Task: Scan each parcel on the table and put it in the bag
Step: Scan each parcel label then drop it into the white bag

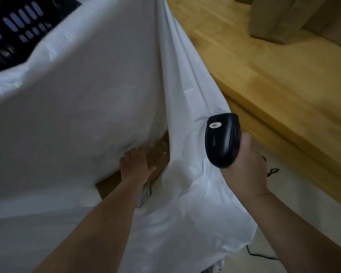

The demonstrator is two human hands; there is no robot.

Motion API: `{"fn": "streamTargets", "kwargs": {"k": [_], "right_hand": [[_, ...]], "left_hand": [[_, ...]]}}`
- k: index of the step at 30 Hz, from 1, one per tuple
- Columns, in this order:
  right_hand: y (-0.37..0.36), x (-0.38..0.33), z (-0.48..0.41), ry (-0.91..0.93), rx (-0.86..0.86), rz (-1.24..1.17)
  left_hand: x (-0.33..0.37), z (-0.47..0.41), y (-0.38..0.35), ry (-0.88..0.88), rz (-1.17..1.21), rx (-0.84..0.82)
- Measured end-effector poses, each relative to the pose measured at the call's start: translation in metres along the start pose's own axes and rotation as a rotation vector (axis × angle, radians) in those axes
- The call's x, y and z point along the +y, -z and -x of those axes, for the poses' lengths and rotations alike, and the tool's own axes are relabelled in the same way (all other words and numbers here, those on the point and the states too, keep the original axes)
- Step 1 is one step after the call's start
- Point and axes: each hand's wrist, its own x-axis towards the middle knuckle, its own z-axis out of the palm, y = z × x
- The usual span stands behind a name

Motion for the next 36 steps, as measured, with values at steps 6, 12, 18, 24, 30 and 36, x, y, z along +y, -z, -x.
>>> {"fn": "streamTargets", "kwargs": {"k": [6,12,18,24,30,36], "right_hand": [[0.006,-0.016,0.007,-0.093,-0.111,0.044],[0.055,-0.04,0.007,-0.182,-0.248,0.052],[0.136,-0.046,0.013,-0.363,-0.212,-0.043],[0.222,-0.01,0.022,-0.484,-0.006,-0.137],[0.294,0.051,0.038,-0.587,0.156,-0.216],[0.348,0.142,0.046,-0.713,0.28,-0.266]], "left_hand": [[-0.009,0.043,0.056,-0.104,-0.022,0.104],[0.008,0.105,0.13,-0.233,0.047,0.152],[0.048,0.145,0.204,-0.393,0.095,0.223],[0.141,0.162,0.264,-0.628,0.045,0.32],[0.253,0.184,0.279,-0.815,0.0,0.336],[0.358,0.209,0.26,-0.892,-0.013,0.26]]}}
